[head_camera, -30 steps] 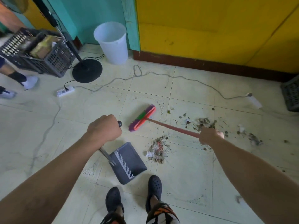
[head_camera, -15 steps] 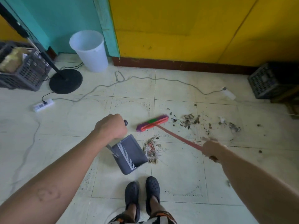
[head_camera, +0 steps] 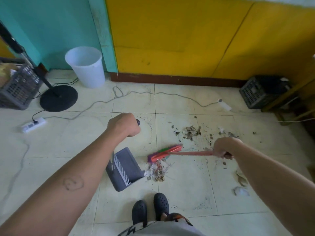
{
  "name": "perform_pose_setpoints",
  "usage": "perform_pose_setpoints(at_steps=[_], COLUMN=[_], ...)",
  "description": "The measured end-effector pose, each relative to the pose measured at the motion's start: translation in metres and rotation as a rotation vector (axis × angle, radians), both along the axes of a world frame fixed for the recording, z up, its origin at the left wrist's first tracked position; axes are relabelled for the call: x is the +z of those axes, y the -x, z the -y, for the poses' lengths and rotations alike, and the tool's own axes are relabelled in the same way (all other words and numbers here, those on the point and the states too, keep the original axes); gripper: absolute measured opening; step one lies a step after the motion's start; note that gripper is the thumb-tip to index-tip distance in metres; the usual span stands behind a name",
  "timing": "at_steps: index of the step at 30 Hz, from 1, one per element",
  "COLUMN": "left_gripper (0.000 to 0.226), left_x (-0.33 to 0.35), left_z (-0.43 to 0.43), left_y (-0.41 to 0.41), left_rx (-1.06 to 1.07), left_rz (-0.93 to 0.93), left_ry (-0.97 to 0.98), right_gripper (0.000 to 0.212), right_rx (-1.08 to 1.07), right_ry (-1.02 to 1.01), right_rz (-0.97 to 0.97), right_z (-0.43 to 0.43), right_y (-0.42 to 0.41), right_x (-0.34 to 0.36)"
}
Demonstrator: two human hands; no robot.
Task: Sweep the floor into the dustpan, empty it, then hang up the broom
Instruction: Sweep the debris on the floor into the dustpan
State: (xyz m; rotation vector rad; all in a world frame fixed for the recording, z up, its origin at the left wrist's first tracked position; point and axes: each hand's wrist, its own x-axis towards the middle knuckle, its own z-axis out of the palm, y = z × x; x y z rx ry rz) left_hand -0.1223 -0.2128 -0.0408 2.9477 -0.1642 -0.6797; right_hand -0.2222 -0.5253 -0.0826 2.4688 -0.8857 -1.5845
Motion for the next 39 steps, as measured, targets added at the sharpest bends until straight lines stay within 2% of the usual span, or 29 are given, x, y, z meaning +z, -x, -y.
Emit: perform_pose_setpoints(at_steps=[2,5,11,16,18,20,23,31,36,39], left_gripper=[0.018,0.017,0.013,0.01,0.01,0.014,0.02,0.02,0.015,0.019], left_x=[0.0,0.002,0.007,0.012,0.014,0.014,0.015,0.014,0.005,-0.002], left_z=[-0.003,-0.007,-0.002,0.022,0.041,0.059,0.097,0.222,0.272,0.299], left_y=[0.0,-0.001,-0.009,-0.025,-0.033,-0.04,-0.056,-0.102,-0.125,-0.135], left_rx=[-0.008,-0.006,0.022,0.085,0.099,0.104,0.129,0.161,0.205,0.201], left_rz=[0.027,0.066,0.053,0.016,0.019,0.027,0.026,-0.11,-0.125,-0.136], left_ry=[0.008,0.026,0.034,0.042,0.035,0.032,0.024,-0.04,-0.058,-0.071], right_gripper=[0.022,0.038,0.018,0.019,0.023,0.017,0.027,0.03,0.024,0.015], right_rx=[-0.007,-0.033,0.065,0.082,0.057,0.034,0.021,0.058,0.062,0.04], right_ry=[0.018,0.03,0.048,0.013,-0.027,-0.074,-0.136,-0.179,-0.189,-0.186], right_rz=[0.025,0.123,0.342,0.429,0.438,0.441,0.447,0.436,0.411,0.402], right_z=[-0.003,-0.001,0.006,0.021,0.037,0.053,0.085,0.19,0.244,0.283], right_y=[0.002,0.004,-0.005,-0.031,-0.047,-0.064,-0.097,-0.18,-0.205,-0.212], right_x=[0.004,0.012,0.007,-0.001,-0.007,-0.014,-0.03,-0.093,-0.109,-0.109])
